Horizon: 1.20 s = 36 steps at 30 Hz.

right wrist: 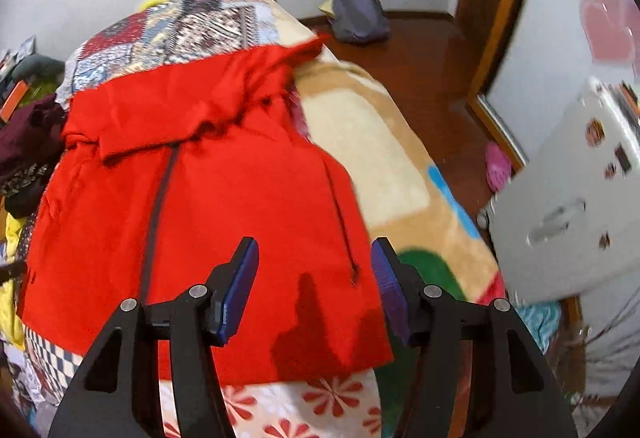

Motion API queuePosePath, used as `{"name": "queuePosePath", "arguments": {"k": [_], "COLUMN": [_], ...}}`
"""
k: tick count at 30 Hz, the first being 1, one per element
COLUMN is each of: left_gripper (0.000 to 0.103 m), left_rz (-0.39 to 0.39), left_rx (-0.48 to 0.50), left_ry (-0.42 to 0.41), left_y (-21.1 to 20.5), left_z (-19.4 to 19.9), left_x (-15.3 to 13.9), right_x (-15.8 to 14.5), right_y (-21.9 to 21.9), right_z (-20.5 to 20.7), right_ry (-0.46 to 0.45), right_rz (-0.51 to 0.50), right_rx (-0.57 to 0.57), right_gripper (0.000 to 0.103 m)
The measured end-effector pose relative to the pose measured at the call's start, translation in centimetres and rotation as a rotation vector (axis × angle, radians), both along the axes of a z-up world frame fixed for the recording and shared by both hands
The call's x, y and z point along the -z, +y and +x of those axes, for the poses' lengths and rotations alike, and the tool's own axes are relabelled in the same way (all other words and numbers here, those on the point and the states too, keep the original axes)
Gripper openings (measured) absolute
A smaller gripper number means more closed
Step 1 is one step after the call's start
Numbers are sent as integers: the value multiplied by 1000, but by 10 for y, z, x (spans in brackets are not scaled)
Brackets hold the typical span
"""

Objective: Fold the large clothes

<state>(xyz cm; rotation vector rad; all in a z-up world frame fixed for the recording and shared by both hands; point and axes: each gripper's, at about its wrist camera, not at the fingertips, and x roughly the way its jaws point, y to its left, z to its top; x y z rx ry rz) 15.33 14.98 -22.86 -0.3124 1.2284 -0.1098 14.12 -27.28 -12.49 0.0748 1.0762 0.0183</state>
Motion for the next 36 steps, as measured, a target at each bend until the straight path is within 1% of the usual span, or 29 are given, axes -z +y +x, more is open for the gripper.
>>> {"name": "queuePosePath", "arguments": {"k": [2,3,8,12,13,14,15,17,18,19,20,21,23,26,29,34,36], "left_gripper": [57,57,57,56,52,46,42,27,23,17,7,5,4,4,3,3,3], "left_rz": [-52,-68,-105,-109,-111,-111,-111,-105,-103,-107,-109,-107,-84,-39,-24,-39,-45], "left_rx": [-15,-24,-41,6,15,25,33,40,37,38,39,40,51,77,79,69,68], "left_ry": [14,5,-17,-29,-30,-30,-28,-22,-18,-17,-17,-19,-33,-76,-133,-219,-245], "left_y": [2,2,-2,-14,-16,-18,-20,-23,-25,-25,-26,-27,-32,-40,-41,-35,-35], "left_z": [-6,-8,-13,-12,-11,-10,-9,-6,-4,-3,-1,0,1,4,6,23,31], "left_x": [8,10,9,6,5,3,1,-1,-1,-1,-2,-3,-8,-17,-35,-70,-79], "right_x": [8,12,29,37,38,41,43,49,53,56,57,57,54,46,35,7,-7], "right_y": [-7,-10,-23,-29,-30,-29,-29,-27,-26,-26,-25,-23,-22,-17,-12,-14,-12], "right_z": [-6,-8,-13,-9,-7,-6,-3,2,5,8,9,10,11,11,11,21,29], "right_ry": [20,30,67,63,61,62,64,68,73,72,69,60,47,37,17,-41,-78], "right_rz": [7,8,33,120,133,136,137,145,147,145,137,121,99,90,83,149,165], "right_rx": [19,27,59,58,57,58,55,40,39,42,41,39,36,2,-28,-30,-37], "right_gripper": [55,55,55,54,55,54,54,55,54,50,47,39,22,16,15,14,14]}}
